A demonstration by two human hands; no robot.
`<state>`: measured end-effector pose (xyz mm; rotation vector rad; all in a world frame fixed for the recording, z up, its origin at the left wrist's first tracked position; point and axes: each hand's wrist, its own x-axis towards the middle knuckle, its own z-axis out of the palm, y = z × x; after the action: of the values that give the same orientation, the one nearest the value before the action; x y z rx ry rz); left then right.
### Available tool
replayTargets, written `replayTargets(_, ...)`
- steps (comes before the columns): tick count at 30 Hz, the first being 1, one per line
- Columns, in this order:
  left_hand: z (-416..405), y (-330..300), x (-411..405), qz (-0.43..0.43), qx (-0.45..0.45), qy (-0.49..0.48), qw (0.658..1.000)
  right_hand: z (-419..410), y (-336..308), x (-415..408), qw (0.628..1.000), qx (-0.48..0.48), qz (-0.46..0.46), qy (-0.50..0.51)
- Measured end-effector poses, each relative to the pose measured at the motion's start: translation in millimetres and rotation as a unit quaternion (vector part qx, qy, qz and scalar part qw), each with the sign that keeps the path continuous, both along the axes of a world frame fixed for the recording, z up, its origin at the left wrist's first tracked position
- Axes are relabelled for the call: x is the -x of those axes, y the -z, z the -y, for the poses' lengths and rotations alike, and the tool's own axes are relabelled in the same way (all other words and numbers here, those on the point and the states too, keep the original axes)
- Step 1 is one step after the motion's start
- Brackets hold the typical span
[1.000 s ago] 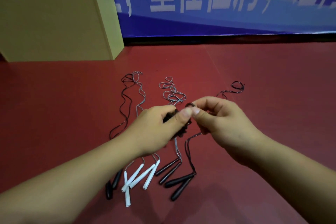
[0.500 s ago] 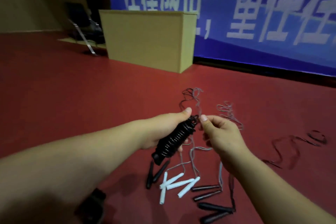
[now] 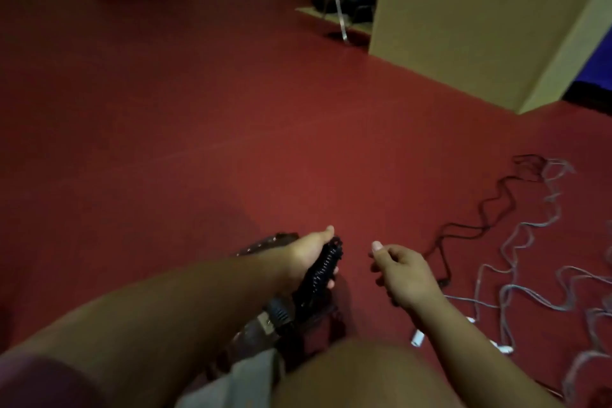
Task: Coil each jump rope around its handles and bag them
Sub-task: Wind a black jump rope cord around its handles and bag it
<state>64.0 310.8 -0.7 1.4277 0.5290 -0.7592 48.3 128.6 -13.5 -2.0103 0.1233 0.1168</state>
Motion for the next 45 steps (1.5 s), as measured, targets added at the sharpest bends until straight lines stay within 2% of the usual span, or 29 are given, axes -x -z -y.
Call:
replayTargets(4, -44, 72, 21, -0.060, 0.052, -0.128, 0.989, -55, 40, -2, 0.996, -0.024, -0.070, -0.038)
replayTargets(7, -69, 108, 31, -0.083, 0.092, -0.199, 0.972, -70, 78, 6, 0.987, 0.025, -0.126, -0.096)
replayTargets(10, -85, 132, 34, -0.093, 0.093, -0.287, 0.949, -74, 101, 2, 0.984, 0.044, -0.139, -0.107)
replayTargets(12, -89, 142, 36, -0.091, 0.071, -0.306, 0.945, -79, 101, 0, 0.986, 0.038, -0.119, -0.109)
replayTargets(15, -101, 209, 35, -0.104, 0.001, -0.313, 0.944, -102, 102, -2, 0.987, 0.028, -0.092, -0.133)
replayTargets(17, -101, 227, 42, -0.104, -0.017, -0.335, 0.936, -114, 102, 0, 0.983, 0.024, -0.094, -0.153)
replayTargets(20, -94, 202, 54, -0.132, -0.002, -0.346, 0.929, -123, 113, 7, 0.976, 0.057, -0.101, -0.183)
replayTargets(22, -89, 183, 58, -0.093, -0.118, -0.302, 0.941, -121, 119, 8, 0.979, 0.062, -0.097, -0.171)
replayTargets(24, -82, 166, 63, 0.012, -0.277, -0.209, 0.938, -117, 122, 7, 0.984, -0.007, -0.122, -0.134)
replayTargets(25, -77, 157, 63, 0.071, -0.320, -0.173, 0.929, -114, 120, 5, 0.982, -0.051, -0.144, -0.109)
replayTargets(27, -69, 140, 58, 0.173, -0.333, -0.129, 0.918, -102, 115, 2, 0.976, -0.092, -0.186, -0.070)
replayTargets(31, -40, 115, 28, 0.267, -0.322, 0.005, 0.908, -32, 103, 5, 0.987, -0.025, -0.160, 0.003)
replayTargets(33, -20, 98, 9, 0.316, -0.324, 0.096, 0.886, 12, 95, 12, 0.988, 0.001, -0.142, 0.065)
replayTargets(35, 14, 75, -11, 0.331, -0.320, 0.234, 0.856, 63, 83, 27, 0.982, 0.013, -0.140, 0.126)
replayTargets(37, 47, 50, -31, 0.350, -0.342, 0.356, 0.796, 103, 73, 44, 0.976, 0.019, -0.142, 0.164)
replayTargets(41, 167, -8, -48, 0.405, -0.359, 0.555, 0.631, 195, 53, 97, 0.953, 0.011, -0.110, 0.282)
replayTargets(43, 222, -29, -43, 0.425, -0.347, 0.606, 0.576, 229, 56, 121, 0.935, 0.035, -0.114, 0.334)
replayTargets(45, 284, -39, -29, 0.443, -0.323, 0.639, 0.540, 261, 65, 154, 0.910, 0.014, -0.134, 0.392)
